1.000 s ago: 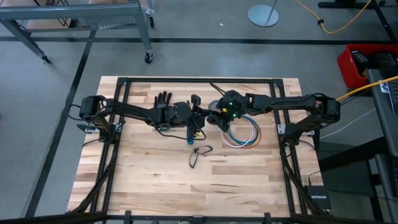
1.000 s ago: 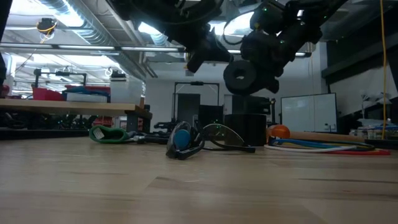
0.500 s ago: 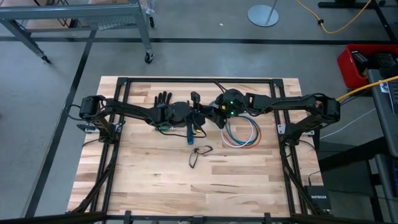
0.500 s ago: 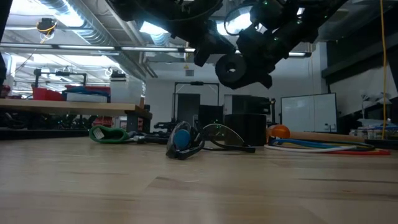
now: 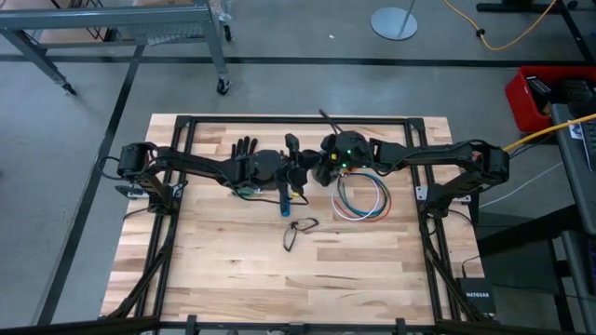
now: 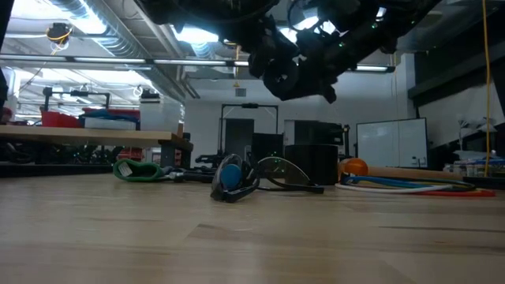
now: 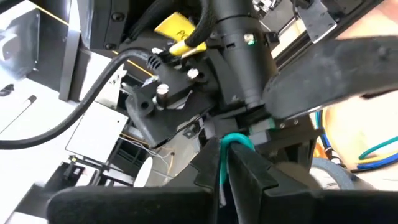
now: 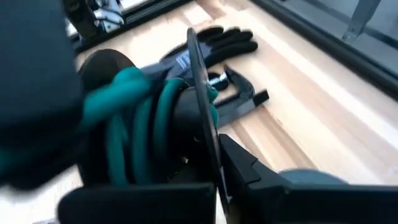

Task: Coil cords
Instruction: Coil the green wire onto the spool

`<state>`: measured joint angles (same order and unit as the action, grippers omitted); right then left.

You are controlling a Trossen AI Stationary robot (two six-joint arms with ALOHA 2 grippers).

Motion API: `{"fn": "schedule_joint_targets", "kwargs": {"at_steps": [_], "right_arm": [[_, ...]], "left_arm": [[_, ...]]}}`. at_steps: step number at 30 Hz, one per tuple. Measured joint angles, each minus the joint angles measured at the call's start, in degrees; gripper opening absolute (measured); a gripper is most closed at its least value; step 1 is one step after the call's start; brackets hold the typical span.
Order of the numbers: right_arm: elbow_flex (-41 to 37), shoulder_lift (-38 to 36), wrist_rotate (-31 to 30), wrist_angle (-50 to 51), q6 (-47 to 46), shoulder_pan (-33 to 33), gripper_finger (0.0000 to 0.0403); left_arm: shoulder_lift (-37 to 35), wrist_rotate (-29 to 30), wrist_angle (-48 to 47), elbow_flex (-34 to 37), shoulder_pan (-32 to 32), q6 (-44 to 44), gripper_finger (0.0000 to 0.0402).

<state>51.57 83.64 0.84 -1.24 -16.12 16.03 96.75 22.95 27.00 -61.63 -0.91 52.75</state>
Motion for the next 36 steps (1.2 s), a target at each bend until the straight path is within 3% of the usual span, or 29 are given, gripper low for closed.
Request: {"fn": "schedule_joint_targets", "kwargs": {"at_steps": [21, 36], "right_arm": [[-0.02, 0.00, -2.66, -8.83, 0.13, 0.09, 0.0001], [-0.02, -0.11, -2.59, -15.48, 0.25, 0.13, 0.0001]], "left_arm": [[-0.02, 2.45, 0.19, -0.13, 2.47, 10.23, 0.0038], [-0.02, 7.72, 0.09, -0.15, 4.07, 17.29, 0.0044]]}}
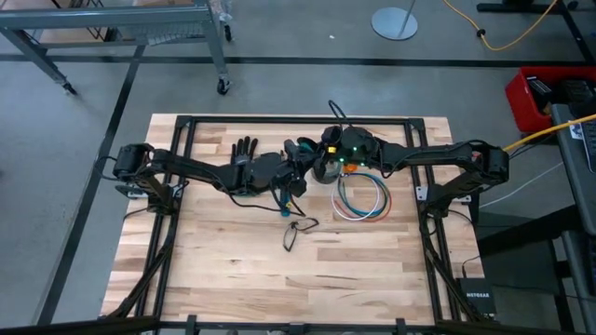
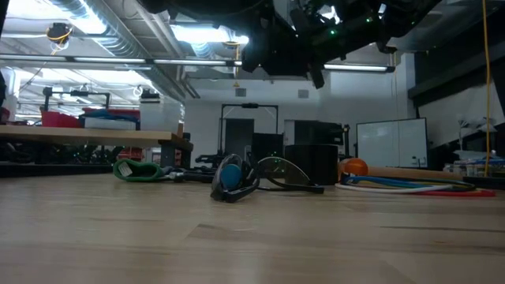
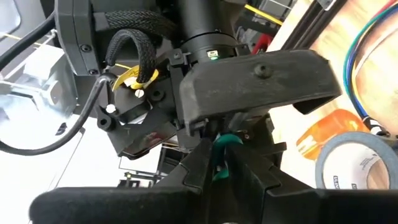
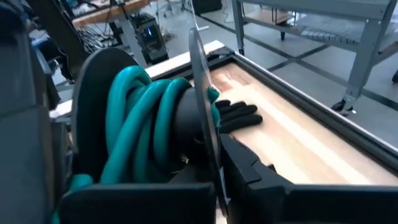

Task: Coil cords
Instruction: Coil the green wire onto the spool

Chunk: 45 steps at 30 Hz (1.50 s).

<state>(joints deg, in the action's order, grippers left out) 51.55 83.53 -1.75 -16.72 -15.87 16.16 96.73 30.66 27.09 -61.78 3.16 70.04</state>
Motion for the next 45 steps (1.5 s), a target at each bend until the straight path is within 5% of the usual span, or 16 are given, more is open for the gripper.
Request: {"fn": "schedule_joint_targets", "kwargs": {"at_steps": [6, 15, 24, 34, 45], "right_arm": [[0.63, -0.60, -0.63, -8.25, -0.80, 0.47, 0.0001], [0.35, -1.42, 8.63, -13.90, -0.65, 3.22, 0.0001], [0.31, -1.97, 12.29, -12.65, 0.51, 3.55, 0.0001], [0.17, -4.89, 16.68, -1.25, 2.96, 4.18, 0.0001], [0.17, -5.25, 23.99, 0.83, -3.11, 4.23, 0.0001]], "left_arm": [[1.03, -0.24, -3.10, 0.48, 1.04, -0.60, 0.0045], [0.68, 2.43, -2.56, 0.59, 2.34, -5.84, 0.0045], [-0.23, 19.77, -2.32, 0.44, 2.16, -23.92, 0.0045], [-14.53, 20.58, -18.60, 8.96, 1.57, -57.77, 0.0045], [-31.24, 20.52, -18.97, 24.70, 1.49, -68.04, 0.0045]]}}
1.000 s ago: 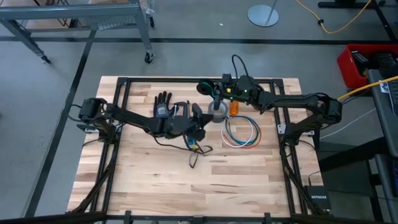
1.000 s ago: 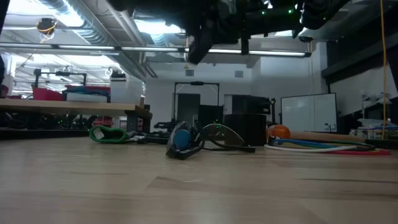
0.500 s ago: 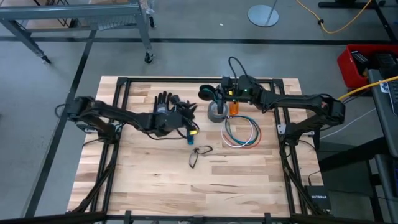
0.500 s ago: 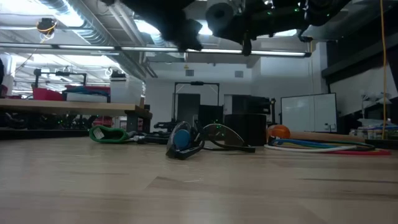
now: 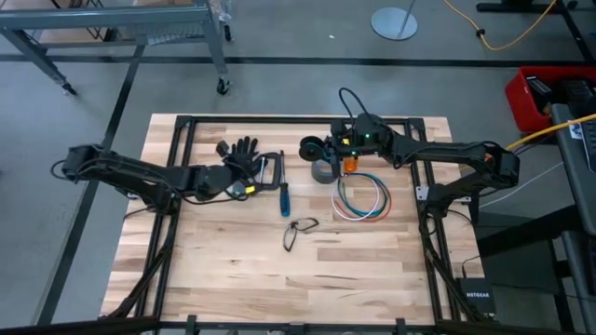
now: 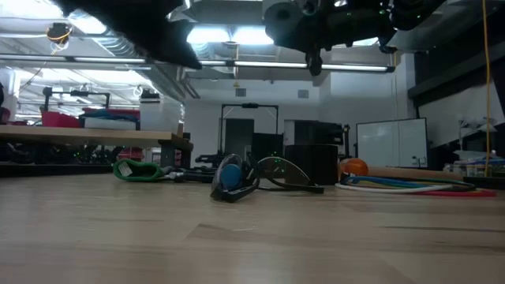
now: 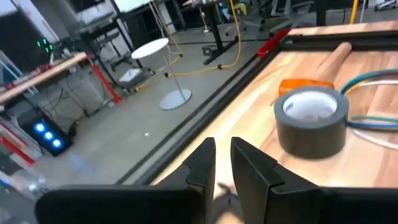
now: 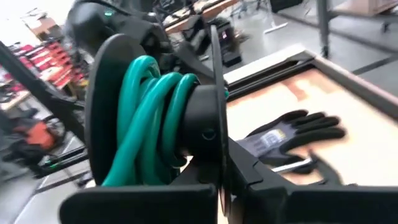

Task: Coil cords
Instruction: Coil the green wire onto the spool

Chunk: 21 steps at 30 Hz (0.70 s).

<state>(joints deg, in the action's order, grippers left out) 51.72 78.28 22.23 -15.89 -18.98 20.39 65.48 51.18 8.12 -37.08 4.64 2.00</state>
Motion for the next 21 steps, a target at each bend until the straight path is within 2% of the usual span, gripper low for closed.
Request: {"fn": "schedule_joint_targets", "kwargs": {"at_steps": [3, 7, 10, 16, 18, 21], "right_arm": [[0.00, 0.00, 2.03, 0.96, -2.69, -0.12, 0.0001], [0.00, 0.02, 4.52, 4.45, -6.32, -0.19, 0.0001], [0.00, 0.04, 4.61, 7.09, -7.73, -0.65, 0.0001], [0.00, 0.09, 4.24, 8.53, -7.62, -2.11, 0.0001], [0.00, 0.09, 4.92, 8.54, -6.24, -2.79, 0.0001], [0.00, 0.09, 5.82, 9.14, -3.43, -4.33, 0.0001]], "left_arm": [[-2.38, -1.29, 0.58, 4.21, -0.02, -4.24, 0.0045], [-3.18, -8.16, 3.43, 10.41, -0.02, -11.71, 0.0045], [-2.82, -14.77, 14.38, 15.16, -0.02, -15.69, 0.0045], [0.14, -28.74, 47.09, 22.35, -0.03, -17.76, 0.0045], [1.65, -31.59, 52.65, 22.72, -0.34, -19.71, 0.0045], [3.75, -35.46, 55.17, 22.46, -1.33, -23.44, 0.0045]]}}
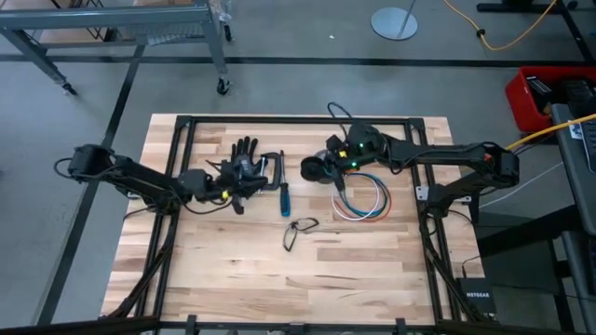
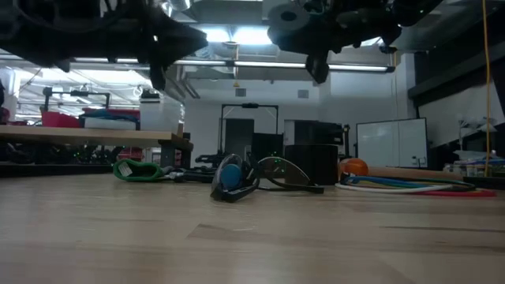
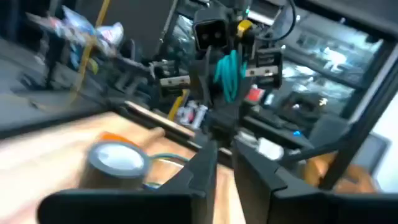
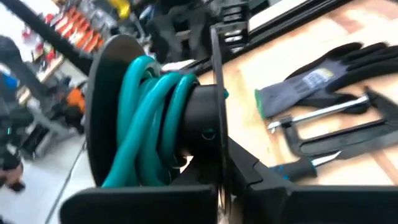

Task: Coil cords
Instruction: Coil the green wire onto the spool

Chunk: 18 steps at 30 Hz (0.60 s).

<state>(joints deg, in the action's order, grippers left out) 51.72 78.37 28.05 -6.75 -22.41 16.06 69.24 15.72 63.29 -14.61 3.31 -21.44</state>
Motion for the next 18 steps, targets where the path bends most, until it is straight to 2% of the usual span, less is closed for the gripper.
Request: {"fn": "schedule_joint_targets", "kwargs": {"at_steps": [4, 9, 13, 18], "right_arm": [[-0.02, 0.00, 0.04, 3.00, 4.45, -2.73, 0.0001], [-0.04, 0.44, 0.05, 6.40, 6.36, -5.85, 0.0001], [-0.07, 1.03, 0.04, 7.89, 6.29, -7.86, 0.0001], [-0.09, 1.07, 0.03, 10.38, 6.22, -9.82, 0.0001]], "left_arm": [[4.54, -4.98, -0.37, -1.21, -1.37, -5.42, 0.0045], [12.22, -13.11, -0.23, -6.64, -3.21, -9.32, 0.0045], [18.53, -17.83, -0.76, -12.39, -4.06, -7.15, 0.0045], [22.56, -18.75, -1.41, -16.88, -4.15, -2.45, 0.0045]]}}
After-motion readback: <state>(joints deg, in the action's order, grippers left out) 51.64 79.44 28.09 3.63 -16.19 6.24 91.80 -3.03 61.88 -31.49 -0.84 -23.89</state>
